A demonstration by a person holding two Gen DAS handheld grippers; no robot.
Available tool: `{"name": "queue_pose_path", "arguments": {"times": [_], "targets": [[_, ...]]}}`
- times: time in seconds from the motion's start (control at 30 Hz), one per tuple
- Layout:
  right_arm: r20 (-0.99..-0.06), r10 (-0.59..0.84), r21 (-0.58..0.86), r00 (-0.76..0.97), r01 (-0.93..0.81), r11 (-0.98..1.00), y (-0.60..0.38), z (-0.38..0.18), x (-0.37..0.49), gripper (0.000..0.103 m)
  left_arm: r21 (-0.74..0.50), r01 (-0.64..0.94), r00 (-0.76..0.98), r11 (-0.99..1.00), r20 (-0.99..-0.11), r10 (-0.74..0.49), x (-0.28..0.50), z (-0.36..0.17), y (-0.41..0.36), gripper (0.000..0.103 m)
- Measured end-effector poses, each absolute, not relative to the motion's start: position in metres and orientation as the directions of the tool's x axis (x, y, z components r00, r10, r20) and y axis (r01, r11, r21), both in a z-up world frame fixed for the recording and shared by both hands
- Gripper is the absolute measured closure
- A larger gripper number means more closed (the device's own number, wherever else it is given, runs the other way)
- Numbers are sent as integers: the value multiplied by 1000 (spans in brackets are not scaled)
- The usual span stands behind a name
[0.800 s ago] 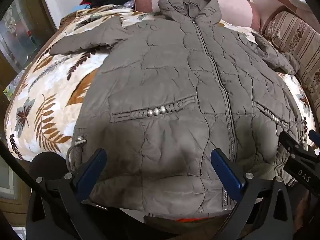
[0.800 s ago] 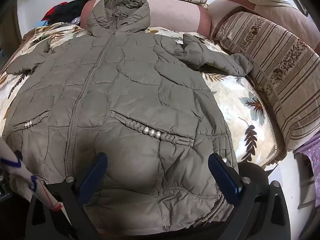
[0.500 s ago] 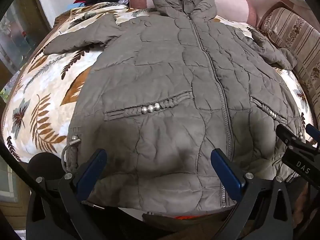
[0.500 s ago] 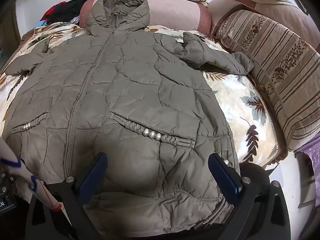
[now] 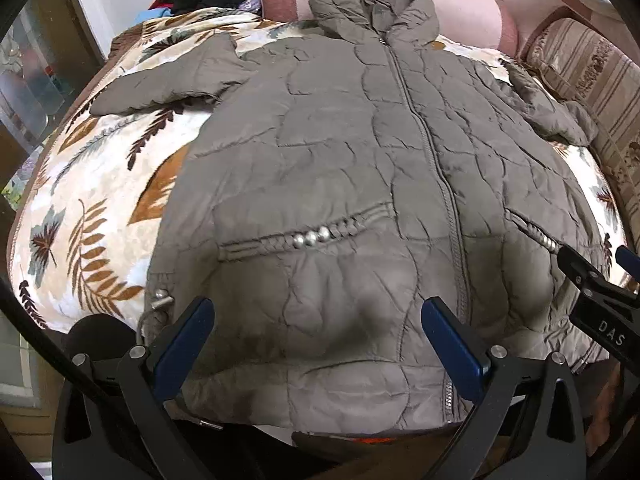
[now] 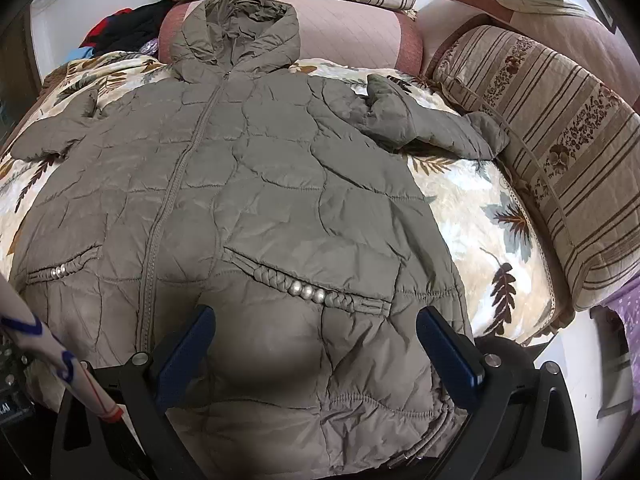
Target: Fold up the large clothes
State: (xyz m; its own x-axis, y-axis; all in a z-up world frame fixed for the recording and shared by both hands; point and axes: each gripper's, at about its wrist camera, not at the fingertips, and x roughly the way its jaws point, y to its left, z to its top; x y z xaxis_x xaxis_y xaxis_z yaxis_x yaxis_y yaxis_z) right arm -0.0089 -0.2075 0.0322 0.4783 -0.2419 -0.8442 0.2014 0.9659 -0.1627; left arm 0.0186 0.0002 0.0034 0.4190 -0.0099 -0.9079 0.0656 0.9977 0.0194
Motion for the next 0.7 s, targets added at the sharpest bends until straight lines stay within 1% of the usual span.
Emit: {"name": "queue_pose_path", "arguments": {"times": [0.13,0.4,0.6,0.7], "targets": [[-849,-238,-160,471,201,967,-208,31,-6,1,26,67,419,997,-908,-5,22,3,-1,0],[-865,-227,-154,447,195,969,-210,23,1,1,-32,105,391,994,-918,-71,27,-4,-2,0],[-875,-218,-147,431,192,970,-212,16,5,1,-4,88,392,996,-919,-38,33,-6,-1,0],[-878,-216,-144,426,194,970,-215,14,9,1,-11,75,382,997,-923,-39,38,-9,3,0]]}}
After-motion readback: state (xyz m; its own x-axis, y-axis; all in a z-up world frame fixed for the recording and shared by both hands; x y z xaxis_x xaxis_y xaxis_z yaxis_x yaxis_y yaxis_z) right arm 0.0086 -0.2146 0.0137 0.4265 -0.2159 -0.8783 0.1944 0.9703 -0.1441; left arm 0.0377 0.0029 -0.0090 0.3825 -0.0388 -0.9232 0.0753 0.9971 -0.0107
